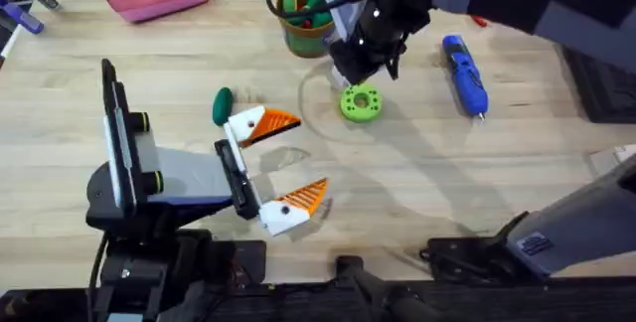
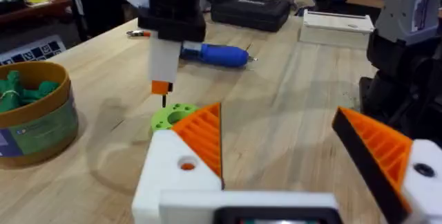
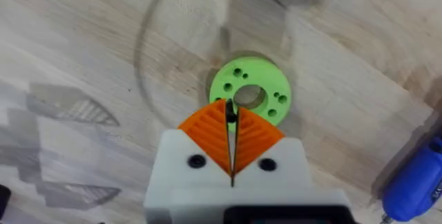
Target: Pick up the gripper from the table and insert it into the empty holder that is missing its gripper. Then pick up a screw, insert it into the mounting hole, and use the screwdriver to tighten it. Finally, clean up the table by picking up the vegetable and placing it into the bucket.
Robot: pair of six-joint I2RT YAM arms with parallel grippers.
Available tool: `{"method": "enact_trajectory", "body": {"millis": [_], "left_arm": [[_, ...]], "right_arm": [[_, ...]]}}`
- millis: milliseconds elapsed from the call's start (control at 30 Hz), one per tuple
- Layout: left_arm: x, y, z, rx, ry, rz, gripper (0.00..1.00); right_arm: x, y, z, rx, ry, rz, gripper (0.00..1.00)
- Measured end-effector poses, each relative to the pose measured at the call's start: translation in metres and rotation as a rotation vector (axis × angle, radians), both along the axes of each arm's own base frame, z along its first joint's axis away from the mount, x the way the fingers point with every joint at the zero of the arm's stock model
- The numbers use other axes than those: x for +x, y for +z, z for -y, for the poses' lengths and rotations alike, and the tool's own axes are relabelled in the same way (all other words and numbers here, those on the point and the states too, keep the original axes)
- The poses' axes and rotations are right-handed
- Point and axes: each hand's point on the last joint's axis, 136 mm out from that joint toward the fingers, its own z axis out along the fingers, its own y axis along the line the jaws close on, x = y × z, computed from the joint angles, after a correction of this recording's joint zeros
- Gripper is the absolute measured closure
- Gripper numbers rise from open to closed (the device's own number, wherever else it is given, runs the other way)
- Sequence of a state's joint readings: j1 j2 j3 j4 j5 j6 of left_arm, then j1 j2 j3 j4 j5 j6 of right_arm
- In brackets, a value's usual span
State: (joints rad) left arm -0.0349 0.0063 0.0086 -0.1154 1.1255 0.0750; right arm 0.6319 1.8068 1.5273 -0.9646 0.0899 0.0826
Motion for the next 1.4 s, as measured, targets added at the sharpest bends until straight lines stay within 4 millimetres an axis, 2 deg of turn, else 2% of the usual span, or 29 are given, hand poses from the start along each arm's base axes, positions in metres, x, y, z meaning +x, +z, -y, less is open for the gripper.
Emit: {"method": "enact_trajectory", "body": {"millis": [133, 633, 933, 1200, 1400], "left_arm": [[0.000, 0.000, 0.000, 0.000, 0.000, 0.000, 0.014], [0.000, 0.000, 0.000, 0.000, 0.000, 0.000, 0.014], [0.000, 0.000, 0.000, 0.000, 0.000, 0.000, 0.015], [0.000, 0.000, 0.000, 0.000, 0.000, 0.000, 0.014], [0.000, 0.000, 0.000, 0.000, 0.000, 0.000, 0.015]], "right_arm": [[0.003, 0.015, -0.001, 0.025, -0.002, 0.035, 0.998], [-0.008, 0.103, 0.007, 0.068, 0.006, 0.104, 0.998], [-0.028, 0.154, -0.003, 0.056, 0.074, 0.167, 0.998], [-0.044, 0.175, -0.010, 0.056, 0.122, 0.193, 0.998], [-0.046, 0.187, -0.014, 0.065, 0.152, 0.226, 0.998]]}}
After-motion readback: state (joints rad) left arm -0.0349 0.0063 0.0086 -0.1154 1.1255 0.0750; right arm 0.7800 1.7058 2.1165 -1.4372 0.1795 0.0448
